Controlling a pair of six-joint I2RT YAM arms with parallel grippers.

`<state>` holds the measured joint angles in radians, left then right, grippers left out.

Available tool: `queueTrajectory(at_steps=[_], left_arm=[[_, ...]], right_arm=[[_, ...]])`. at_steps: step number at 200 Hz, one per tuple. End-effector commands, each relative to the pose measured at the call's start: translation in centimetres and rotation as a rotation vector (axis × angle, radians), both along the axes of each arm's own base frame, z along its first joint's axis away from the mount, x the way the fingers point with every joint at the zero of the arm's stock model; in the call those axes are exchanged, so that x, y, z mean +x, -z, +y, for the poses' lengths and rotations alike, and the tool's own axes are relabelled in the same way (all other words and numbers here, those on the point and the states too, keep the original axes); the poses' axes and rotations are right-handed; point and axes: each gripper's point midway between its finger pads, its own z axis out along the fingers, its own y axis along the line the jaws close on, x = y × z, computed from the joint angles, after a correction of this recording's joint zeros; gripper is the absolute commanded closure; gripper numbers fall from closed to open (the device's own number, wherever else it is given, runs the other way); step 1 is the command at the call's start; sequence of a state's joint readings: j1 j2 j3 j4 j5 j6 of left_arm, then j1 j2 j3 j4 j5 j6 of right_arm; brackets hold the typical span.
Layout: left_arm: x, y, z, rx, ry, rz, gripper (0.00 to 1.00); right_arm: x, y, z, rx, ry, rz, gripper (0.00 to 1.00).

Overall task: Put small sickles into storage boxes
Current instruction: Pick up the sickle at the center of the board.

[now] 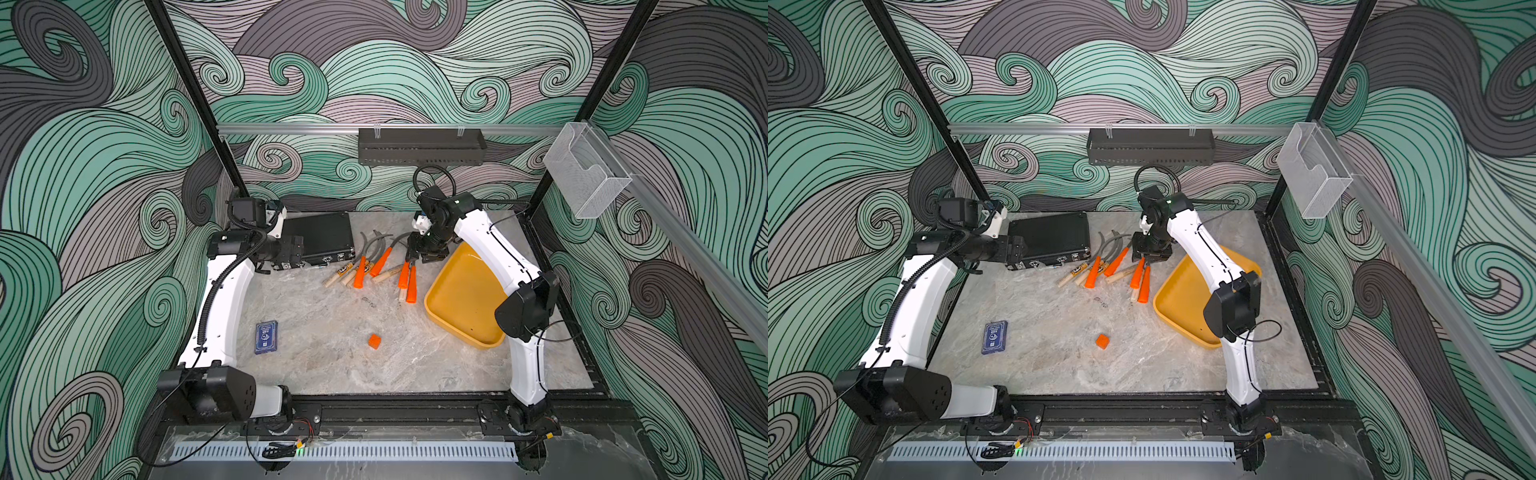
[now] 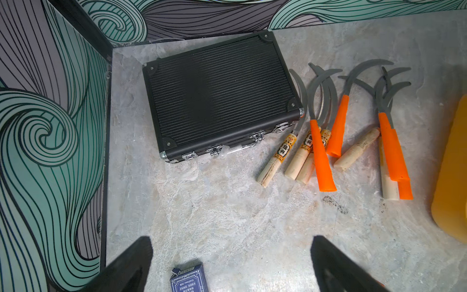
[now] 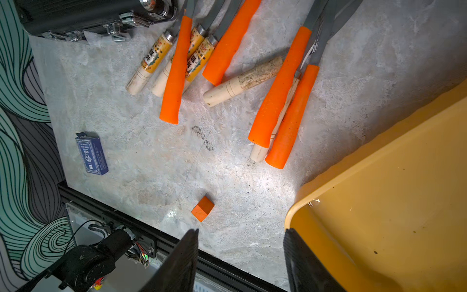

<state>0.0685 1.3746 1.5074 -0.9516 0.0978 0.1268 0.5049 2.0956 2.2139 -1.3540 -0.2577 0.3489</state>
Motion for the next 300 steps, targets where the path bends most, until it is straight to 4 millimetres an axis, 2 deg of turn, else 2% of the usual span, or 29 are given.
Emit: queueTrajectory(at_steps=[1,25,63,134,167,257,262,267,300], left_arm=[[-0.4,0.2,-0.4,-0.026,-0.008,0.037,0.02],[-0.7,0.5,-0.4,-0.024,0.000,0.040,0.02],[-1.2,1.8,-1.0,-0.038,0.030,0.061,0.02],[-1.2,2.0,-0.8,-0.039,0.014,0.059,0.02],[-1.2,3.1,-0.8,-0.042,0.012,0.084,0.02],[-0.2,4.2,-0.1,0.017,0.027,0.109,0.03],[-0.3,4.4,0.1,0.026,0.026,0.114,0.03],[0.0,5.7,0.3,0.033,0.024,0.149,0.03],[-0.2,7.3,1.2,0.077,0.004,0.204,0.04]], right_arm=[[0.4,1.2,-0.6,-0.062,-0.007,0.017,0.44],[0.8,2.8,-0.7,-0.096,0.000,0.042,0.43],[1.2,4.2,-0.3,-0.158,-0.012,0.030,0.42],[1.7,8.2,0.4,-0.276,-0.051,0.039,0.41],[2.3,9.2,0.6,-0.314,-0.054,0.019,0.41],[3.0,12.2,2.3,-0.281,-0.066,0.040,0.43],[3.1,12.3,2.3,-0.282,-0.067,0.039,0.43],[3.2,12.4,2.4,-0.280,-0.069,0.037,0.43],[3.5,13.5,2.6,-0.287,-0.082,0.045,0.43]])
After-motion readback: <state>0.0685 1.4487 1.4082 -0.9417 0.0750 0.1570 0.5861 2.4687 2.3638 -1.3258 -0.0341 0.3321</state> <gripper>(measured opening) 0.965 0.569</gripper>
